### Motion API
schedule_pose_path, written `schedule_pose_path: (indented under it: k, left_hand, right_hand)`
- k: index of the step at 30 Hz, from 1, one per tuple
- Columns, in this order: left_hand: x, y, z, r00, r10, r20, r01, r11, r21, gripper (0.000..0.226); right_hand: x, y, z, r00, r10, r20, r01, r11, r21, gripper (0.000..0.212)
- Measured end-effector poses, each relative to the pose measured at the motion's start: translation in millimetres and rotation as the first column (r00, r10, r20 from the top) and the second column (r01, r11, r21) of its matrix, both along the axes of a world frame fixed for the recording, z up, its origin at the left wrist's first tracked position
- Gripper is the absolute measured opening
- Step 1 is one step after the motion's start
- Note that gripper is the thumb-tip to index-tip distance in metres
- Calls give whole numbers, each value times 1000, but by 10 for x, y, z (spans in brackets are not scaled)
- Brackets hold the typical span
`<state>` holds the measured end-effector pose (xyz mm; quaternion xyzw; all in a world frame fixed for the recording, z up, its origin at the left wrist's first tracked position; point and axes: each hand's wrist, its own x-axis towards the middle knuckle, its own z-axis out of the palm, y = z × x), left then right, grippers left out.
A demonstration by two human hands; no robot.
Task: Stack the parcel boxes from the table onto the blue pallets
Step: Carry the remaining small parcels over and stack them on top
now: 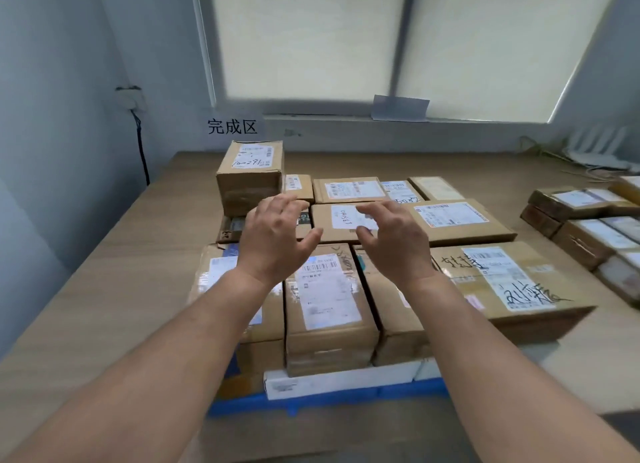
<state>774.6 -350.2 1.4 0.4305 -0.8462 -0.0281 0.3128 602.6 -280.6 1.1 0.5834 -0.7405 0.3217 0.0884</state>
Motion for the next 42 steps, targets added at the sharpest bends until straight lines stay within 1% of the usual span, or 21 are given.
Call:
schedule_pose_path:
  k: [1,3,7,10,17,19,23,26,29,36,42]
  left_hand:
    - [-106,108,-10,1000,-6,20,6,1000,3,52]
    - [-320,348,-31,999,-12,44,11,1000,10,54]
    - [-765,899,-134,998,-49,25,48,999,26,58]
    - [-1139,1278,-186,992,-125,31,125,992,-11,55]
    - [-2115,1988,-159,949,-309,66,313,949,-46,56]
    - [-2369,2185,-179,925,-365,105,369,929,-21,59]
    - [-2892,2516,-229,868,-478,133,480,877,17,62]
    - [-3273,2715,-294,819,-549,167,552,833,35,63]
    - [-3649,2857,-380,783,-600,166,599,798,61,63]
    - [-4606,3109,-594,727,-668,160,657,744,117,63]
    - [-5734,3211,-674,692,-698,185,673,717,182,64]
  right_hand:
    - [-70,122,-5,1000,-4,-21,4,1000,-5,35]
    - [-221,372,-18,998,-15,-54,14,1000,-25,34]
    - [-570,918,-82,991,-71,-114,64,996,-65,33]
    - [-896,1358,-170,975,-156,-158,139,984,-116,31]
    - [-1665,2388,-245,919,-363,-154,352,931,-97,31]
    - [-1842,2641,-264,899,-409,-154,401,912,-79,32]
    - [-2204,3072,-335,846,-509,-160,502,861,-82,33]
    - [-2502,3331,-426,797,-587,-140,582,809,-83,34]
    - [-2794,3545,-517,750,-648,-134,642,762,-85,34]
    - [-3571,3866,-617,697,-705,-130,702,708,-72,33]
    - [-4646,3966,-606,662,-740,-119,746,666,9,34]
